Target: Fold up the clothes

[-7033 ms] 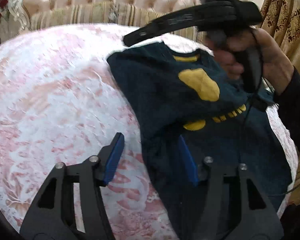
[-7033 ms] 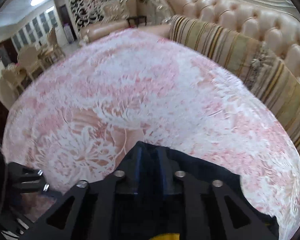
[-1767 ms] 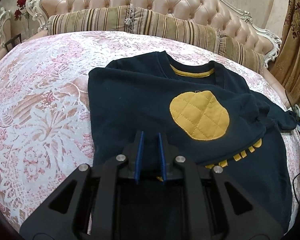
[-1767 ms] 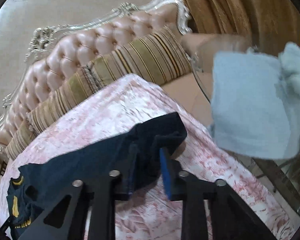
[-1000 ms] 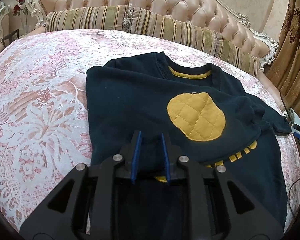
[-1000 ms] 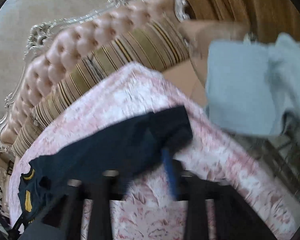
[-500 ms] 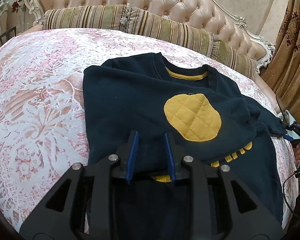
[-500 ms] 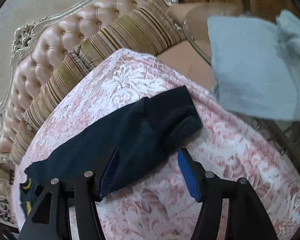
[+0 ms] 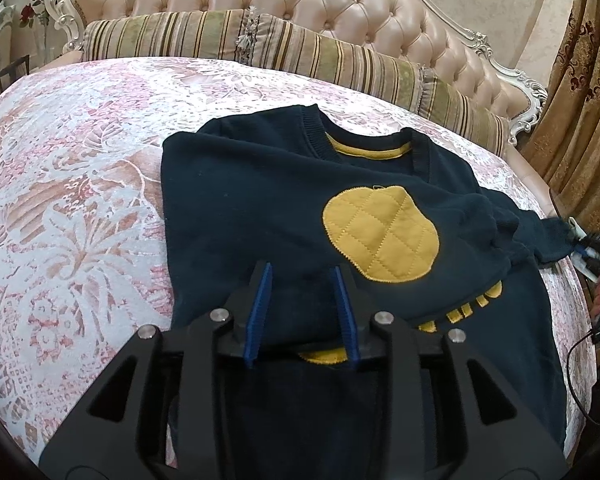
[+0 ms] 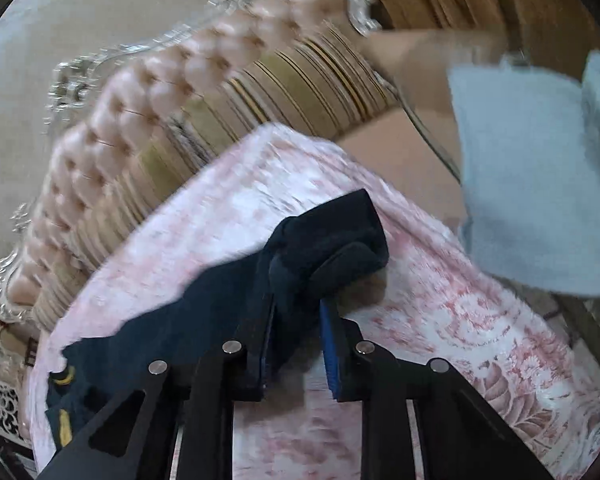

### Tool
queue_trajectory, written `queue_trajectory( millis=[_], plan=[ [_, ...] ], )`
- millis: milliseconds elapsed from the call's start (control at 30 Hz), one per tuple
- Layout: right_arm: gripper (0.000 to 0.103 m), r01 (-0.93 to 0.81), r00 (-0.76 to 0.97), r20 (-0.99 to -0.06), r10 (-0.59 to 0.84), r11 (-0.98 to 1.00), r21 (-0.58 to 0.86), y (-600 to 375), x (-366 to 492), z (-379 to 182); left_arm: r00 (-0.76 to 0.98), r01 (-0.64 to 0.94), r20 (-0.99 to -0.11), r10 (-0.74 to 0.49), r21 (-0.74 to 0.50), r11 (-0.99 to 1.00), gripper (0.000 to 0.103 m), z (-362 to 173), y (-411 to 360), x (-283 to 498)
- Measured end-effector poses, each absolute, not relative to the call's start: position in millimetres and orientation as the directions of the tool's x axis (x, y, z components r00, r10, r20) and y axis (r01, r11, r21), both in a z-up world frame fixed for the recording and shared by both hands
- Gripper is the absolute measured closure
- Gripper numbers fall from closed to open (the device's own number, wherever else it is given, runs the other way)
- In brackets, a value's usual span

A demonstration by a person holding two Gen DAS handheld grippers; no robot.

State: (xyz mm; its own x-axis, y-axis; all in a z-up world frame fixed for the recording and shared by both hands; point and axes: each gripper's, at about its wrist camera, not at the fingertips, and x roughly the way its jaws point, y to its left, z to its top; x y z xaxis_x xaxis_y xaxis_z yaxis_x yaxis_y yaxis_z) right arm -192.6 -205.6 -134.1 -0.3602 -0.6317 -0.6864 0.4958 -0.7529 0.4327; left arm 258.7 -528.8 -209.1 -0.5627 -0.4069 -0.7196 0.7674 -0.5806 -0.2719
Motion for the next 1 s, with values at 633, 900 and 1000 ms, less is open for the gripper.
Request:
queue_trajectory(
  millis=[633, 900, 1000],
  plan=[
    [0.079, 0.882, 0.041, -0.695, -0.718, -0.300, 0.363, -369, 41, -166, -0.603, 0.748, -0.700, -0.383, -0.330, -0.575, 0.064, -210, -532, 264],
    [0.046, 0.922, 0.042, -0.688, -0.725, -0.237, 0.306, -365, 42, -153, -0.624, 0.736, -0.677, -0.390, -0.341, -0.585, 0.062, -205, -528, 266],
    [0.046, 0.936, 0.031, -0.684, -0.729, -0.219, 0.276, -366, 41, -147, -0.628, 0.721, -0.680, -0.379, -0.324, -0.613, 0.061, -202, -522, 257]
  ],
)
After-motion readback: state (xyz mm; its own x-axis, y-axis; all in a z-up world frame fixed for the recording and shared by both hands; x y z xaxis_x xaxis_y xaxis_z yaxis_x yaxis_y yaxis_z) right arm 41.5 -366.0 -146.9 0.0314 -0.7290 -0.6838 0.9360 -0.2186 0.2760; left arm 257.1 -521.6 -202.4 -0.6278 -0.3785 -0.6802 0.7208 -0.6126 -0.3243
